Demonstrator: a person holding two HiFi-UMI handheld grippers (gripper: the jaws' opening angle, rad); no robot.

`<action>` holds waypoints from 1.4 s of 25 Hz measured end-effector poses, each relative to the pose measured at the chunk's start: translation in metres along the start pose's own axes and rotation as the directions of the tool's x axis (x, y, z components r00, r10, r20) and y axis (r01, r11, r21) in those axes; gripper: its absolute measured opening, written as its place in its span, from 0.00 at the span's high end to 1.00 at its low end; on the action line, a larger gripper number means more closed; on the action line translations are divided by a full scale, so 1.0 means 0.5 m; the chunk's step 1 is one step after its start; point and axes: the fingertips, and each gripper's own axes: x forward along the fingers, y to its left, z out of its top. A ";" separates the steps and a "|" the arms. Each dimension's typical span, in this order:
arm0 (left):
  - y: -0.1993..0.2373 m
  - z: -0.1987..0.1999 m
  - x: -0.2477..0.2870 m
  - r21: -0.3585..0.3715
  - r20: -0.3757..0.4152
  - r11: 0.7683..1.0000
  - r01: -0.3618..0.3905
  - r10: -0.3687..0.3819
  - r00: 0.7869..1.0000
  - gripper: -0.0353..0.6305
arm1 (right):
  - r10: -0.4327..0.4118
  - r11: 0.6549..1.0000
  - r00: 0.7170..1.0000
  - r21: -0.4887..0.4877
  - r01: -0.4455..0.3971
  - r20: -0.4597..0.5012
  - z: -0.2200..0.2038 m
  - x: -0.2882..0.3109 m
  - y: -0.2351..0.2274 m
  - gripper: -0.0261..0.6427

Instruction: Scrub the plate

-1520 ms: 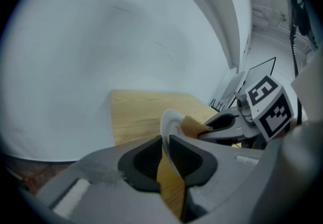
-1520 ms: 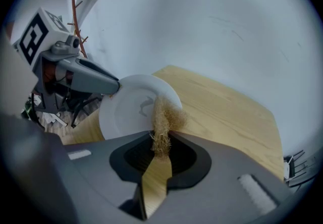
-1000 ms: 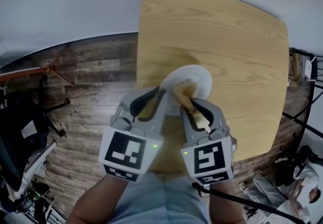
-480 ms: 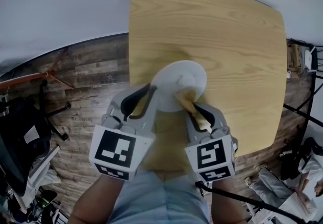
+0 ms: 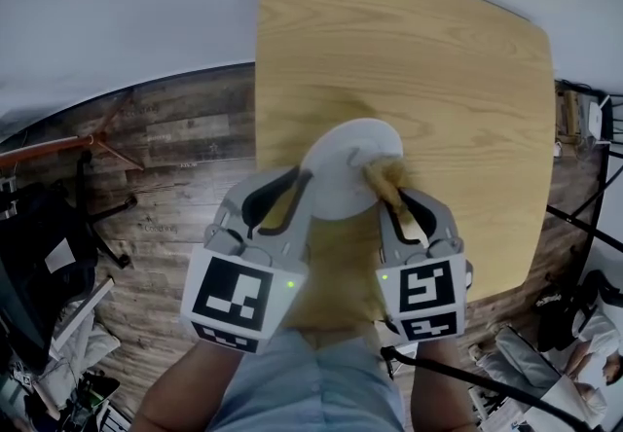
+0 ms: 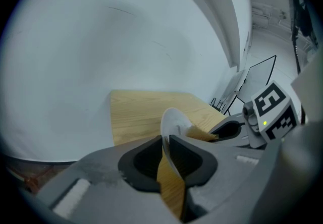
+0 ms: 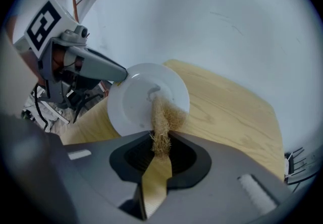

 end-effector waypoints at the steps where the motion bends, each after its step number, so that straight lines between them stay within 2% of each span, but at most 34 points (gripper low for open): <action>1: 0.000 0.000 0.000 -0.004 0.001 1.000 0.000 0.000 1.000 0.85 | -0.004 1.000 1.000 -0.004 0.004 0.008 0.008 0.001 -0.001 0.86; 4: 0.002 -0.003 0.000 -0.005 0.002 1.000 0.000 0.000 1.000 0.85 | -0.004 1.000 0.999 -0.014 0.005 0.038 0.035 0.003 0.006 0.86; 7: 0.008 -0.004 0.002 0.038 0.006 0.999 0.010 -0.011 1.000 0.85 | 0.012 0.999 0.998 -0.032 -0.010 0.060 0.056 0.007 0.022 0.86; 12: 0.012 -0.004 0.006 0.023 0.005 1.000 0.008 -0.008 1.000 0.85 | 0.056 0.997 0.995 -0.066 -0.051 0.081 0.069 0.006 0.052 0.86; 14: 0.011 -0.008 0.008 0.010 0.002 1.000 0.008 -0.008 1.000 0.85 | 0.082 0.994 0.994 -0.083 -0.075 0.075 0.067 0.005 0.069 0.86; 17: 0.012 -0.012 0.009 0.045 0.000 0.999 0.018 -0.018 1.000 0.85 | 0.119 0.989 0.992 -0.092 -0.114 0.051 0.055 0.002 0.090 0.86; 21: 0.015 -0.013 0.008 0.023 -0.002 1.000 0.012 -0.012 1.000 0.85 | 0.146 0.986 0.989 -0.088 -0.143 0.028 0.030 0.002 0.105 0.86; 25: 0.024 -0.020 0.010 0.039 -0.003 0.999 0.015 -0.015 1.000 0.85 | 0.136 0.988 0.991 -0.070 -0.137 -0.010 -0.003 0.001 0.098 0.86; 32: 0.040 -0.039 0.017 -0.039 -0.009 0.999 0.017 -0.017 1.000 0.84 | 0.096 0.995 0.995 -0.036 -0.097 -0.037 -0.026 0.000 0.068 0.86; 35: 0.049 -0.047 0.022 -0.027 -0.016 1.000 0.011 -0.011 1.000 0.83 | 0.093 0.995 0.995 -0.038 -0.095 -0.040 -0.023 0.000 0.066 0.86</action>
